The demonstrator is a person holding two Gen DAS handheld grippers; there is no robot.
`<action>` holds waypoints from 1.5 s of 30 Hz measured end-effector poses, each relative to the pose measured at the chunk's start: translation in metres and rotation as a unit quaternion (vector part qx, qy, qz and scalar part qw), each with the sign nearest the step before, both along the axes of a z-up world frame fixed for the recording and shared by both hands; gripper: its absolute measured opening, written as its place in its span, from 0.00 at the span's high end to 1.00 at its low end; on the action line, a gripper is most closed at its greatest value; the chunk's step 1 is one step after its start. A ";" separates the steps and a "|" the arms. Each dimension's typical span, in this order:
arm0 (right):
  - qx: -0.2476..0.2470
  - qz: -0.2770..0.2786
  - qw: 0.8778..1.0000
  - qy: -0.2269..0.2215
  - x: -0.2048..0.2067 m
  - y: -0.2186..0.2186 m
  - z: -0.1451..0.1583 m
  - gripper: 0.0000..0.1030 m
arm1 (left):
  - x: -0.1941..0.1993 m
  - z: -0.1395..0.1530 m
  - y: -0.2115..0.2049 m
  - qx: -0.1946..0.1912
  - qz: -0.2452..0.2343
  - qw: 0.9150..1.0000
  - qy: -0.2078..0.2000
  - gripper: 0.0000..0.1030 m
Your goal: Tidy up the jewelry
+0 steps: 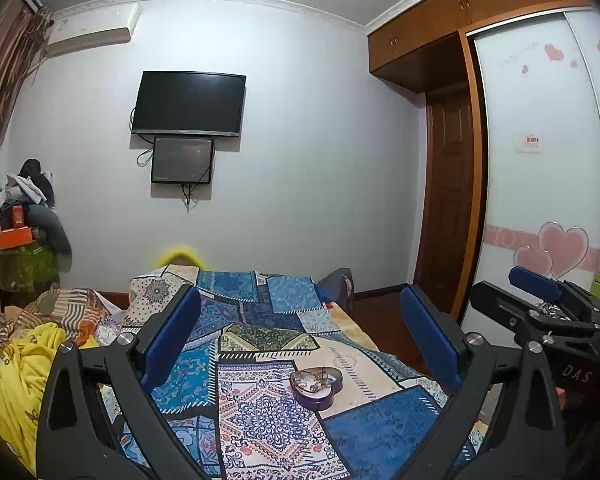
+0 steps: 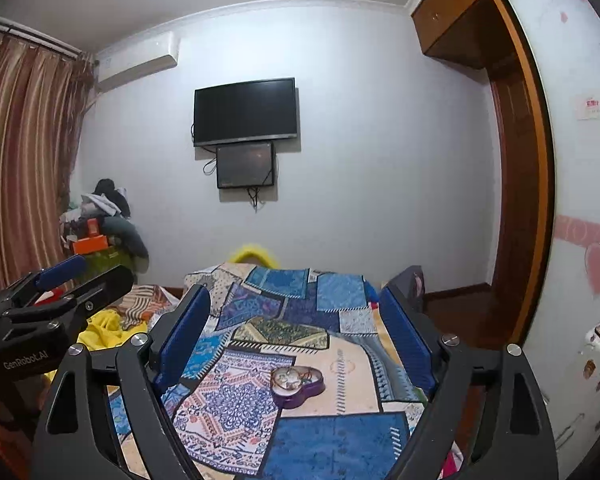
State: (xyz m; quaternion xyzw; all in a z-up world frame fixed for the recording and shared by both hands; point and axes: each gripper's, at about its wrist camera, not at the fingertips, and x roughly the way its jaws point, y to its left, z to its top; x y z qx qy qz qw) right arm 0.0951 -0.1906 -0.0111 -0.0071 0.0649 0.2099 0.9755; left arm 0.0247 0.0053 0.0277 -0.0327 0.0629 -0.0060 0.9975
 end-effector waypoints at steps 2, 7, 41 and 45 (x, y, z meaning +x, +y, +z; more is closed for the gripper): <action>-0.003 -0.002 1.000 0.001 -0.004 -0.003 -0.001 0.18 | 0.000 -0.002 -0.001 0.004 0.005 1.000 0.000 0.03; 0.002 -0.001 1.000 0.006 -0.008 -0.013 -0.003 0.18 | -0.001 -0.003 -0.004 0.007 0.008 1.000 0.001 0.03; -0.002 0.000 1.000 0.017 -0.009 -0.015 -0.003 0.18 | 0.000 -0.005 -0.009 0.003 -0.008 1.000 0.014 0.02; -0.001 0.000 1.000 0.017 -0.009 -0.015 -0.002 0.18 | 0.000 -0.006 -0.010 0.003 -0.008 1.000 0.014 0.02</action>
